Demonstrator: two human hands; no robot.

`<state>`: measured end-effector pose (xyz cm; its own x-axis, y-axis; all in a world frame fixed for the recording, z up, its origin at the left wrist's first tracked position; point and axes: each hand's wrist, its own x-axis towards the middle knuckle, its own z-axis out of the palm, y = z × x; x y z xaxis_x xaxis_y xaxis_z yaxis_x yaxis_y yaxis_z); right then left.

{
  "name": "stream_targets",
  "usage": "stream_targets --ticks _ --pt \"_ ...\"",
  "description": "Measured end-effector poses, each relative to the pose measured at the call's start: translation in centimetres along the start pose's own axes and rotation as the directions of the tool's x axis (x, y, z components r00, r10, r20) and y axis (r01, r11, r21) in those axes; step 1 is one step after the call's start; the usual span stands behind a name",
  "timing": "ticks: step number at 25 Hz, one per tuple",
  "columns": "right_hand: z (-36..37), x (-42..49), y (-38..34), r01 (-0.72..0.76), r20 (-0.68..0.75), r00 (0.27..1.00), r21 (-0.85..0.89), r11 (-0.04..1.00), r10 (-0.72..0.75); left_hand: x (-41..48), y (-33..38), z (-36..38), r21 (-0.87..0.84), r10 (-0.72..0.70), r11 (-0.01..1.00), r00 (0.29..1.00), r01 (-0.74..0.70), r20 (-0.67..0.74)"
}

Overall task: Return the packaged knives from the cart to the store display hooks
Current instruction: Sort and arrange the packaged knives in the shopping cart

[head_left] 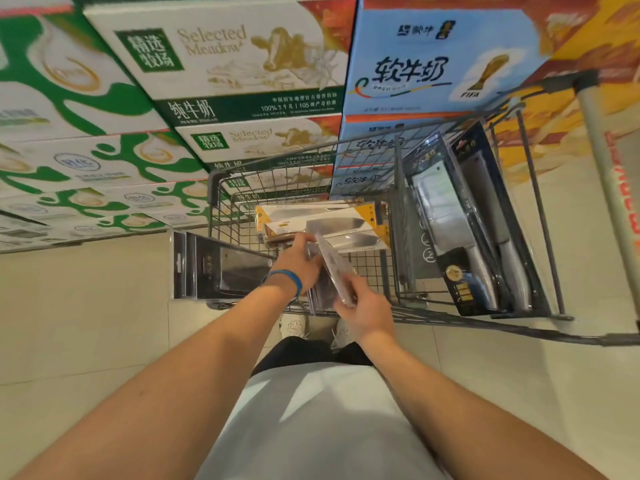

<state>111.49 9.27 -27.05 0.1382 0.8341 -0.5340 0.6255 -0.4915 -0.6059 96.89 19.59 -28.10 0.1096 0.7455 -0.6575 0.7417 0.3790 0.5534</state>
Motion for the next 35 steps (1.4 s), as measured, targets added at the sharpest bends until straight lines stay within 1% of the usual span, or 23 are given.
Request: stream_targets --ticks 2,3,6,7,9,10,11,14,17,19,20,21,22,23,24,25,26,27,28,29,30,32,35 --pt "0.0 -0.2 -0.1 -0.011 0.008 1.000 0.003 1.000 0.011 0.0 0.6 -0.1 -0.046 -0.003 0.999 1.000 0.003 0.016" --pt "-0.1 -0.3 0.0 0.013 0.009 1.000 -0.041 0.999 -0.013 0.0 0.8 -0.2 -0.085 -0.010 0.996 0.999 0.013 0.036" --pt "-0.6 -0.4 0.2 0.137 0.029 0.991 -0.236 0.962 -0.134 0.1 1.4 -0.6 -0.305 -0.086 0.946 0.991 0.113 0.101" --pt "-0.7 0.0 0.0 0.122 0.036 0.993 -0.253 0.960 -0.116 0.1 1.7 -0.7 -0.359 -0.105 0.922 0.986 0.146 0.132" --pt "-0.3 1.0 -0.4 0.078 0.054 0.996 -0.149 0.986 -0.071 0.0 2.5 -0.7 -0.398 -0.165 0.887 0.965 0.235 0.203" --pt "0.1 1.4 -0.5 0.078 0.082 0.994 -0.070 0.995 -0.072 -0.2 3.0 -0.7 -0.371 -0.202 0.886 0.952 0.279 0.232" --pt "0.5 1.5 -0.7 0.070 0.131 0.989 -0.012 0.997 -0.068 -0.4 3.5 -0.6 -0.324 -0.214 0.903 0.949 0.283 0.233" --pt "0.6 2.0 0.1 0.036 0.308 0.950 0.063 0.997 -0.054 -0.5 3.3 -0.6 -0.137 -0.111 0.982 0.983 0.132 0.147" --pt "-1.1 2.0 0.8 0.064 0.478 0.878 -0.100 0.993 -0.009 -0.6 2.8 -0.1 0.121 0.011 0.992 0.998 -0.019 0.067" --pt "-2.5 1.3 0.1 0.102 0.497 0.867 -0.239 0.965 0.031 -0.9 2.6 0.9 0.271 0.075 0.961 0.997 -0.063 -0.034" --pt "-3.3 0.8 -0.4 0.144 0.460 0.888 -0.270 0.952 -0.004 -1.1 2.8 1.4 0.284 0.097 0.956 0.992 -0.071 -0.079" --pt "-4.5 0.0 -1.2 0.213 0.369 0.924 -0.267 0.940 -0.104 -1.3 3.0 1.9 0.275 0.105 0.959 0.988 -0.071 -0.111" --pt "-6.0 -0.7 -1.8 0.285 0.232 0.945 -0.239 0.928 -0.230 -1.4 3.0 2.2 0.264 0.101 0.962 0.986 -0.062 -0.134" --pt "-7.9 -1.0 -2.2 0.338 0.048 0.941 -0.194 0.921 -0.335 -1.3 3.1 2.4 0.264 0.094 0.963 0.985 -0.052 -0.146" --pt "-10.1 -0.7 -2.3 0.346 -0.149 0.918 -0.147 0.927 -0.366 -1.2 3.2 2.5 0.273 0.090 0.961 0.985 -0.047 -0.146" --pt "-12.6 0.4 -2.1 0.316 -0.322 0.886 -0.108 0.943 -0.334 -1.0 3.4 2.4 0.279 0.088 0.959 0.987 -0.048 -0.134" --pt "-15.2 2.1 -1.5 0.246 -0.435 0.861 -0.098 0.964 -0.264 -0.7 3.6 2.2 0.276 0.088 0.960 0.990 -0.054 -0.113" --pt "-17.6 4.2 -0.8 0.134 -0.484 0.857 -0.124 0.983 -0.178 -0.5 3.8 2.0 0.266 0.089 0.962 0.993 -0.064 -0.082" --pt "-19.6 6.5 0.2 -0.011 -0.474 0.876 -0.196 0.981 -0.085 -0.3 4.1 1.8 0.252 0.091 0.965 0.995 -0.078 -0.043" --pt "-21.2 8.6 1.1 -0.156 -0.419 0.908 -0.300 0.941 0.017 -0.2 4.2 1.6 0.234 0.095 0.968 0.995 -0.092 0.000" --pt "-22.3 10.3 1.9 -0.253 -0.367 0.926 -0.412 0.875 0.095 0.0 4.3 1.5 0.214 0.102 0.971 0.994 -0.108 0.038" --pt "-22.8 12.6 3.0 -0.293 -0.315 0.940 -0.560 0.775 0.128 0.2 4.1 1.4 0.175 0.119 0.976 0.990 -0.131 0.082" --pt "-22.3 14.9 3.2 -0.346 -0.355 0.921 -0.556 0.756 0.160 0.9 3.8 1.2 0.172 0.133 0.974 0.988 -0.144 0.074"
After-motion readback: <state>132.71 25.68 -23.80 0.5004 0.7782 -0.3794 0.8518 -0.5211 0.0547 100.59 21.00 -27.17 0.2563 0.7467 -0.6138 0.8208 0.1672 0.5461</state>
